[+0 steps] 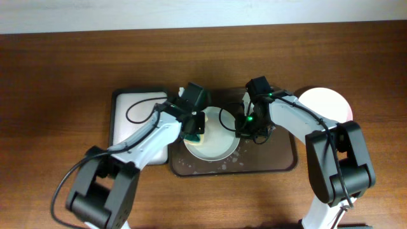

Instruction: Clean dirty plates on tray and stack at the side

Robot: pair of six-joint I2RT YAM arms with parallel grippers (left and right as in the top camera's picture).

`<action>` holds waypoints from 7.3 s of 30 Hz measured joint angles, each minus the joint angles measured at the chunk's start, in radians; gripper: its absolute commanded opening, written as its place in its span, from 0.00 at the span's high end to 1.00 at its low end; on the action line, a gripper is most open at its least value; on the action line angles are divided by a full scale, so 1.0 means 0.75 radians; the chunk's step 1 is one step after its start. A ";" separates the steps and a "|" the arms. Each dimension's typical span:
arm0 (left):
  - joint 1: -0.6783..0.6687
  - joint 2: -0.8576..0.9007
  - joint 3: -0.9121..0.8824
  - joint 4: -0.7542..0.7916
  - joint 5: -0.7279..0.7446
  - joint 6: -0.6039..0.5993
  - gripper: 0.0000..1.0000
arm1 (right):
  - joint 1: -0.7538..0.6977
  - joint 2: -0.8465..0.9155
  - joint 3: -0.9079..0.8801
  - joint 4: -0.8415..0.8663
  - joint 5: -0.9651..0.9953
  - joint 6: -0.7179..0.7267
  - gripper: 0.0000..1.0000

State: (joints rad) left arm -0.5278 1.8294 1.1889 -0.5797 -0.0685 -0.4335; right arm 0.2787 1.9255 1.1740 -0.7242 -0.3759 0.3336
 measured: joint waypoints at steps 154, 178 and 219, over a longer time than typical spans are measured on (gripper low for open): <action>0.595 -1.730 -0.613 -0.437 0.215 0.279 0.01 | -0.282 -2.551 -1.521 1.034 0.392 -0.371 0.01; 0.595 -1.730 -0.613 -0.437 0.215 0.279 0.01 | -0.282 -2.551 -1.551 0.876 0.392 -0.436 0.01; 0.595 -2.421 -1.568 0.677 0.187 0.650 0.00 | -0.282 -2.553 -1.551 0.876 0.392 -0.440 0.01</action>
State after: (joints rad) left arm -0.0818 0.0139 0.0132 -0.0719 0.0719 0.0536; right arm 0.0673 0.0109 0.0105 -0.0673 -0.0822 0.0032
